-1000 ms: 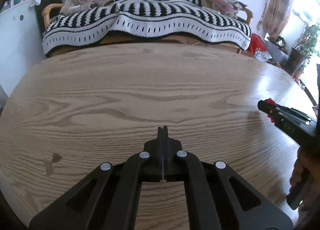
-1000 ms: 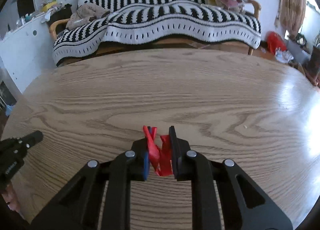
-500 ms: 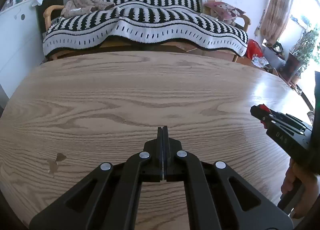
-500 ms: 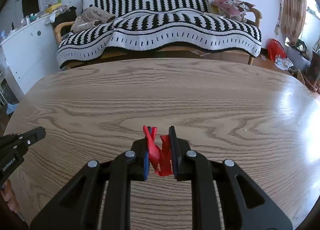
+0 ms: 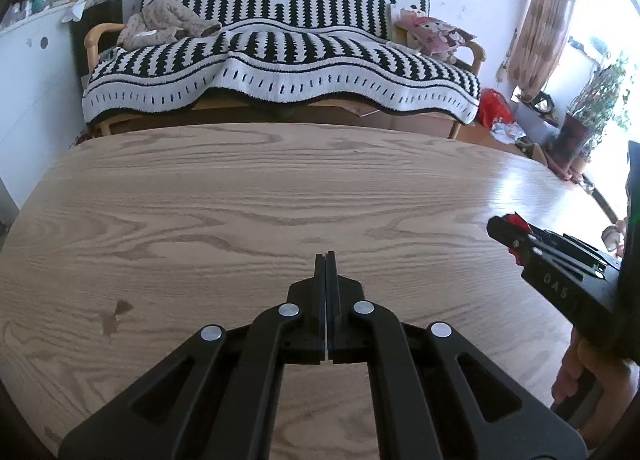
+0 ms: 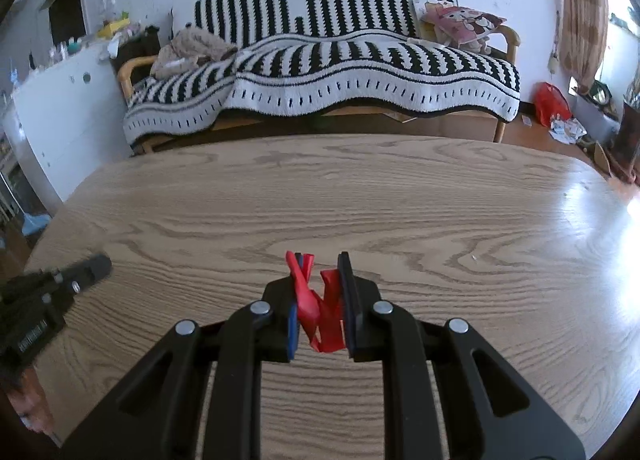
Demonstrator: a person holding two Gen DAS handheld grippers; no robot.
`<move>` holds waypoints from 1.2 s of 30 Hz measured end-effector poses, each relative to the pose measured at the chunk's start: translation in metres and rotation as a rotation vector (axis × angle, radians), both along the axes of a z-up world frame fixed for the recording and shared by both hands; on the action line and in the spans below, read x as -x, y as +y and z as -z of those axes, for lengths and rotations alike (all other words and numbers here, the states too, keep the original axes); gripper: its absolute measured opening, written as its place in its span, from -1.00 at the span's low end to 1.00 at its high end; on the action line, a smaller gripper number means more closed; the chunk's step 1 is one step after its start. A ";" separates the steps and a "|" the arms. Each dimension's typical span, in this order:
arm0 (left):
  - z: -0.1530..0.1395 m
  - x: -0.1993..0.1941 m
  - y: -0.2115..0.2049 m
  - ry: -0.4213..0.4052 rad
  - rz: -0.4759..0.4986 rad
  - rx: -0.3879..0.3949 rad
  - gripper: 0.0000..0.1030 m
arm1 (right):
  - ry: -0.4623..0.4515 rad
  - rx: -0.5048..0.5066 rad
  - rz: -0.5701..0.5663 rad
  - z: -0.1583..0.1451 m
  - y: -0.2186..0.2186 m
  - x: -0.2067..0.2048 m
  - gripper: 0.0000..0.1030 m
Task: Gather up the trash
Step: 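Grasp the red scrap with the right tool, then carry the red scrap to the black bin and open the right tool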
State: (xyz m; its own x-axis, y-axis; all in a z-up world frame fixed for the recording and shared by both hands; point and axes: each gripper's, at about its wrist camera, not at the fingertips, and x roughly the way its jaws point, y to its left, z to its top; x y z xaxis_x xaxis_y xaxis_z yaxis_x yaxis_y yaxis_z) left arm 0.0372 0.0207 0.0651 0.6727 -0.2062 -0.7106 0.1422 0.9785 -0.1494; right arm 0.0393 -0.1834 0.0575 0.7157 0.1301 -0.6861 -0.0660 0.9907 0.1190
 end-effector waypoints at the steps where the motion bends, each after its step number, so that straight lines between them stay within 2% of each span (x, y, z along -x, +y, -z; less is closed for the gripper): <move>1: -0.004 0.007 -0.002 -0.007 0.005 0.010 -1.00 | -0.005 -0.028 0.001 -0.005 -0.002 0.005 -0.67; 5: -0.021 0.040 -0.025 -0.026 0.067 0.025 -1.00 | -0.016 -0.097 -0.004 -0.026 -0.010 0.033 -0.67; 10: -0.043 0.100 -0.080 -0.039 0.218 0.036 -1.00 | -0.074 -0.140 0.044 -0.067 -0.043 0.100 -0.67; 16: -0.071 0.175 -0.150 -0.085 0.395 0.018 -1.00 | -0.139 -0.077 0.137 -0.105 -0.100 0.205 -0.67; 21: -0.074 0.221 -0.201 -0.076 0.520 0.011 -1.00 | -0.145 -0.061 0.231 -0.106 -0.159 0.286 -0.67; 24: -0.067 0.249 -0.236 -0.045 0.608 0.007 -1.00 | -0.124 -0.100 0.280 -0.098 -0.203 0.339 -0.67; 29: -0.031 0.291 -0.299 0.082 0.766 0.002 -1.00 | -0.053 -0.128 0.348 -0.067 -0.252 0.399 -0.67; 33: 0.016 0.306 -0.332 0.210 0.835 -0.033 -1.00 | 0.049 -0.171 0.416 -0.012 -0.278 0.431 -0.67; 36: 0.063 0.310 -0.352 0.335 0.859 -0.063 -1.00 | 0.145 -0.262 0.473 0.043 -0.294 0.447 -0.67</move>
State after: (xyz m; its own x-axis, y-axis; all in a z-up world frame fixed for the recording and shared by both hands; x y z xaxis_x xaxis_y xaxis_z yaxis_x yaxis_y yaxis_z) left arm -0.2731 -0.3317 0.0021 0.0637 -0.4932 -0.8676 0.7818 0.5650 -0.2638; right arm -0.4076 -0.4776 0.0147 0.6382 -0.0024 -0.7699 0.4137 0.8444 0.3403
